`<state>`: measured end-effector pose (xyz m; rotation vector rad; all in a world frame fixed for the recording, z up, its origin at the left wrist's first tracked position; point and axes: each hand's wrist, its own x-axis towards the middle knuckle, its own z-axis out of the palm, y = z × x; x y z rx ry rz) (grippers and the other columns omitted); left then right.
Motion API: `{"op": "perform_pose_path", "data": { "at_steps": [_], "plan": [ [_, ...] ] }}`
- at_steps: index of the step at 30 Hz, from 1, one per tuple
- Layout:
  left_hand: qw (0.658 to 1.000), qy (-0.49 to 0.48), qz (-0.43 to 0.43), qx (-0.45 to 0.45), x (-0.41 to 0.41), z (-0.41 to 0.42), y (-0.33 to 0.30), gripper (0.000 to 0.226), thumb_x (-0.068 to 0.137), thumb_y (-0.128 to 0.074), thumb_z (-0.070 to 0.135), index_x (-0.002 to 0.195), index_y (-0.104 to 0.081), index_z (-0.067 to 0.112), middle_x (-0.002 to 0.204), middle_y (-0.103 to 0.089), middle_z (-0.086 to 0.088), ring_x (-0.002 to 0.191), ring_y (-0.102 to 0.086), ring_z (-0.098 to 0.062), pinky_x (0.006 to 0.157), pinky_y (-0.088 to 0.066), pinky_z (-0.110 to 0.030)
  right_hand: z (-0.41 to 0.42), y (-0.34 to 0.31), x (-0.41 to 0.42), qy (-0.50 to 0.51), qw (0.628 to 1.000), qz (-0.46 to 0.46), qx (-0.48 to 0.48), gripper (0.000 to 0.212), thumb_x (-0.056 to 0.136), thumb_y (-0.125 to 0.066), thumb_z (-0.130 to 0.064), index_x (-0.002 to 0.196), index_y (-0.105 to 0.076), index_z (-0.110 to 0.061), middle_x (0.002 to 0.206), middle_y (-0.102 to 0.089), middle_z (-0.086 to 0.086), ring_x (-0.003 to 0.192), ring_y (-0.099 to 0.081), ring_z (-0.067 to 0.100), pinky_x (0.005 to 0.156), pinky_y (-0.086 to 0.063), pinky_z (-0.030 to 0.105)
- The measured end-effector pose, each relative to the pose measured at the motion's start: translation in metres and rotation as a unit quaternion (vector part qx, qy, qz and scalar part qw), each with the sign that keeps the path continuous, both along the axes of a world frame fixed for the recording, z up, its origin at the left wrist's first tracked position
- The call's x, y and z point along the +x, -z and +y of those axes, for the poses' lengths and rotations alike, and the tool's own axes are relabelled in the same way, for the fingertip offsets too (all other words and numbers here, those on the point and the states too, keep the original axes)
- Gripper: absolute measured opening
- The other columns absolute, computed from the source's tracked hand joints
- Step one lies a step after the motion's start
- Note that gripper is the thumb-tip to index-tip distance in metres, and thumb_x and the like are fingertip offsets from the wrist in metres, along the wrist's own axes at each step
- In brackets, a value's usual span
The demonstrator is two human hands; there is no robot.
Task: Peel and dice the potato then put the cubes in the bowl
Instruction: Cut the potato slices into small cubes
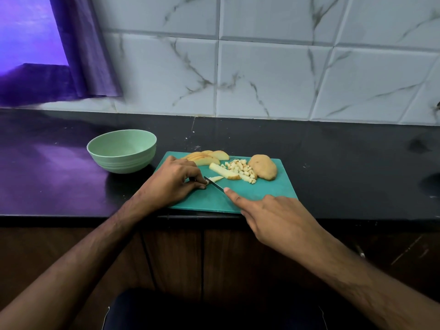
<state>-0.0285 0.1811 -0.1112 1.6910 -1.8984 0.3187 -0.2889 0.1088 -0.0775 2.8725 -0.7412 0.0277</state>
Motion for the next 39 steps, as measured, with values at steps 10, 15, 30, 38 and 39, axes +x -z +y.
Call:
{"op": "perform_pose_path", "data": {
  "at_steps": [10, 15, 30, 38, 39],
  "plan": [
    [1.000, -0.007, -0.002, 0.001, -0.002, 0.002, -0.001, 0.010, 0.082, -0.085, 0.020, 0.085, -0.078, 0.026, 0.083, -0.070, 0.017, 0.085, -0.062, -0.003, 0.085, -0.028, -0.011, 0.006, 0.001, -0.001, 0.002, 1.000, 0.007, -0.013, 0.061, 0.111, -0.027, -0.036, 0.158, 0.011, -0.045, 0.072, -0.040, -0.003, 0.061, -0.038, 0.010, 0.050, -0.027, 0.029],
    [1.000, -0.015, -0.001, 0.002, -0.002, 0.001, 0.000, 0.009, 0.084, -0.084, 0.022, 0.085, -0.077, 0.027, 0.083, -0.069, 0.018, 0.084, -0.062, -0.003, 0.085, -0.029, -0.012, 0.006, 0.002, 0.001, 0.007, 1.000, 0.007, -0.017, 0.068, 0.110, -0.034, -0.030, 0.158, 0.011, -0.044, 0.072, -0.040, -0.003, 0.060, -0.038, 0.010, 0.049, -0.026, 0.029],
    [1.000, -0.020, 0.015, -0.015, -0.005, 0.002, -0.004, 0.022, 0.087, -0.080, 0.032, 0.098, -0.063, 0.024, 0.078, -0.065, 0.020, 0.075, -0.065, 0.002, 0.079, -0.045, -0.023, -0.008, -0.006, 0.004, 0.003, 0.974, -0.112, 0.197, 0.052, 0.110, -0.034, -0.039, 0.157, -0.016, -0.053, 0.073, -0.051, -0.008, 0.056, -0.045, 0.008, 0.050, -0.031, 0.022],
    [0.999, -0.026, 0.035, 0.000, -0.008, 0.002, -0.007, 0.028, 0.085, -0.083, 0.019, 0.091, -0.056, 0.020, 0.079, -0.068, 0.014, 0.074, -0.064, -0.006, 0.084, -0.038, -0.014, 0.004, -0.001, 0.003, 0.000, 0.983, -0.075, 0.167, 0.053, 0.110, -0.033, -0.039, 0.158, -0.013, -0.049, 0.074, -0.048, -0.009, 0.060, -0.045, 0.007, 0.050, -0.028, 0.021],
    [0.999, -0.026, 0.034, 0.001, -0.008, 0.002, -0.007, 0.028, 0.085, -0.083, 0.020, 0.090, -0.055, 0.021, 0.079, -0.067, 0.015, 0.074, -0.064, -0.006, 0.085, -0.038, -0.015, 0.005, -0.001, 0.004, -0.001, 0.985, -0.071, 0.158, 0.053, 0.110, -0.032, -0.039, 0.159, -0.012, -0.049, 0.075, -0.046, -0.010, 0.061, -0.044, 0.007, 0.051, -0.027, 0.023]
  ]
}}
